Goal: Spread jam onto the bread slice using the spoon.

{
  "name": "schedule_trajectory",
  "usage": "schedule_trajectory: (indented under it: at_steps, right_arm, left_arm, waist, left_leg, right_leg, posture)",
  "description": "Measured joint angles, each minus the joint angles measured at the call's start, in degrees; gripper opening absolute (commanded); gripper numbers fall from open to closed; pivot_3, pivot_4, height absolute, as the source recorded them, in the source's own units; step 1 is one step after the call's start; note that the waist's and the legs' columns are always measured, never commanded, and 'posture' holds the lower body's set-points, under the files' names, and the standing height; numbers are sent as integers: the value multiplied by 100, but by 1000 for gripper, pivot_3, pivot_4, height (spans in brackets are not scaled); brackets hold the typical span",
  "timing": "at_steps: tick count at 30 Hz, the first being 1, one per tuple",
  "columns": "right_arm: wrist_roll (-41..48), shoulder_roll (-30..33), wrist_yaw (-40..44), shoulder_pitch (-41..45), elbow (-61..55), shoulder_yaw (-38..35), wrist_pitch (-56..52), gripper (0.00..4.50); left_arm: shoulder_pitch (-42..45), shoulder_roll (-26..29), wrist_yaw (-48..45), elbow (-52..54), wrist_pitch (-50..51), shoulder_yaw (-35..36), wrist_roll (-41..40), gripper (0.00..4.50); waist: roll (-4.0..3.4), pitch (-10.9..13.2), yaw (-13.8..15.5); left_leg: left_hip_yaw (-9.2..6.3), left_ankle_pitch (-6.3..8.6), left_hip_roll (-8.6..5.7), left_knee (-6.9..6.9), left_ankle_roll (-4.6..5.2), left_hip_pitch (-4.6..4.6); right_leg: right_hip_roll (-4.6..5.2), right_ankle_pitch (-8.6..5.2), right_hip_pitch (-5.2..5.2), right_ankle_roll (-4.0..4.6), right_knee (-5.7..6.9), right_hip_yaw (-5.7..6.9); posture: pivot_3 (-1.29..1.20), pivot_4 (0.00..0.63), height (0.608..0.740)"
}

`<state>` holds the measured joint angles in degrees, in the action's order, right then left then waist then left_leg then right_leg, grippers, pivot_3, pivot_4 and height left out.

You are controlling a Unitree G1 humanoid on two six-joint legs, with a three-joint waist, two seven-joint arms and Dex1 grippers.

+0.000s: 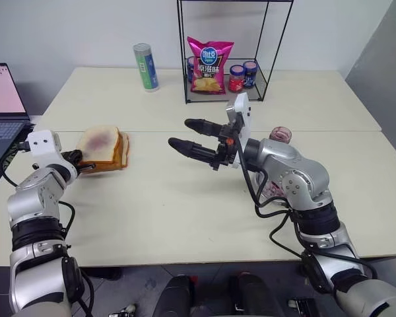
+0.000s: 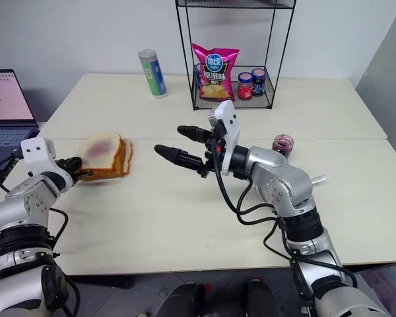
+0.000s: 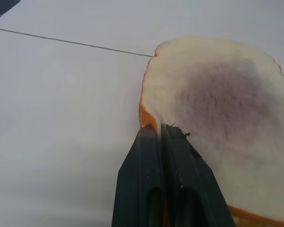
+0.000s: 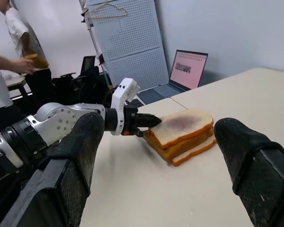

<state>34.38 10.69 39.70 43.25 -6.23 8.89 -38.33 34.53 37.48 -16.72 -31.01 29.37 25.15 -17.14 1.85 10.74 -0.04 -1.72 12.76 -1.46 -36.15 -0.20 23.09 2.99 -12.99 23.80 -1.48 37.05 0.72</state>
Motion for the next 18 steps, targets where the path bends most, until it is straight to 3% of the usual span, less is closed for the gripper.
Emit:
schedule_trajectory:
  at_steps: [10,14,18]
  right_arm:
    - [-102,143,0,-129,-50,-116,-17,4131]
    - [15,437,19,-227,-213,-291,-212,4131]
    - [431,1154,125,-617,-836,-696,-734,4131]
  left_arm:
    - [512,3,-489,895,343,-286,-221,33]
    - [607,-38,-872,1662,912,-600,-578,33]
    - [645,-603,-912,2721,1803,-880,-1211,33]
  waist:
    - [2,-1,-17]
    - [1,-1,-9]
    - [3,-1,31]
  left_leg:
    - [9,-1,0,-1,-1,25]
    - [7,-1,-3,-5,-1,36]
    - [-12,1,-12,-23,2,62]
  right_leg:
    - [-1,3,27,-4,5,-6]
    - [-1,5,31,-8,1,-6]
    - [3,9,33,-15,-9,4]
  posture:
    - [0,150,740]
    - [0,150,740]
    - [0,150,740]
